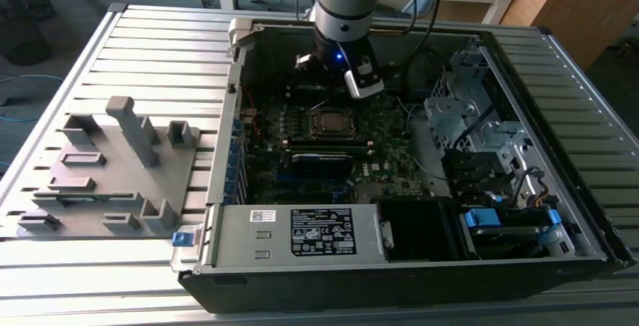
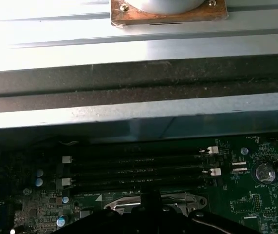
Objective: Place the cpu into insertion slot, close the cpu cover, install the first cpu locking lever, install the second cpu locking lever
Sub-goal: 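Install the first cpu locking lever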
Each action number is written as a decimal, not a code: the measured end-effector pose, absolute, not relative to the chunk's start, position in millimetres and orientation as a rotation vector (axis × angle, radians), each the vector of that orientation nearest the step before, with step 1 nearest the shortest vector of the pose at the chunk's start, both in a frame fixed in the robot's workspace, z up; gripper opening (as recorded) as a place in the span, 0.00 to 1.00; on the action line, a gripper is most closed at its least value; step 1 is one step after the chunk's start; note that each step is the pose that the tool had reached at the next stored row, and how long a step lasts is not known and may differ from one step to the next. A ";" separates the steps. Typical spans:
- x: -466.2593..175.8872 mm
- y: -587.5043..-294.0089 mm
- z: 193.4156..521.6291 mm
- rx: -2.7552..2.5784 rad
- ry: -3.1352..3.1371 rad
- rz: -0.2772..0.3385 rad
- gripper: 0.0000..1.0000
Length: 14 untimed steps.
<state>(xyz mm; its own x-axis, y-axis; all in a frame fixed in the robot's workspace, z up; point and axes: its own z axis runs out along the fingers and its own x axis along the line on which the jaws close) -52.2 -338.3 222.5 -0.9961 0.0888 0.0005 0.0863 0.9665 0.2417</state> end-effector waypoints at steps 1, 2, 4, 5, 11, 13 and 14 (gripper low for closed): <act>-52.2 -338.3 222.2 0.138 3.103 0.381 0.10; -52.2 -338.3 221.8 0.137 3.101 0.380 0.10; -52.1 -338.3 221.2 0.137 3.099 0.380 0.10; -52.2 -338.3 220.9 0.136 3.098 0.381 0.10; -52.2 -338.2 218.6 0.131 3.073 0.381 0.10; -52.1 -338.2 217.9 0.128 3.063 0.381 0.10; -52.1 -338.2 217.6 0.128 3.060 0.381 0.10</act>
<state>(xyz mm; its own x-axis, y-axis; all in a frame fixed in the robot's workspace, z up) -52.1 -338.2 217.6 -0.9951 0.0888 -0.0441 0.0753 0.9661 0.2469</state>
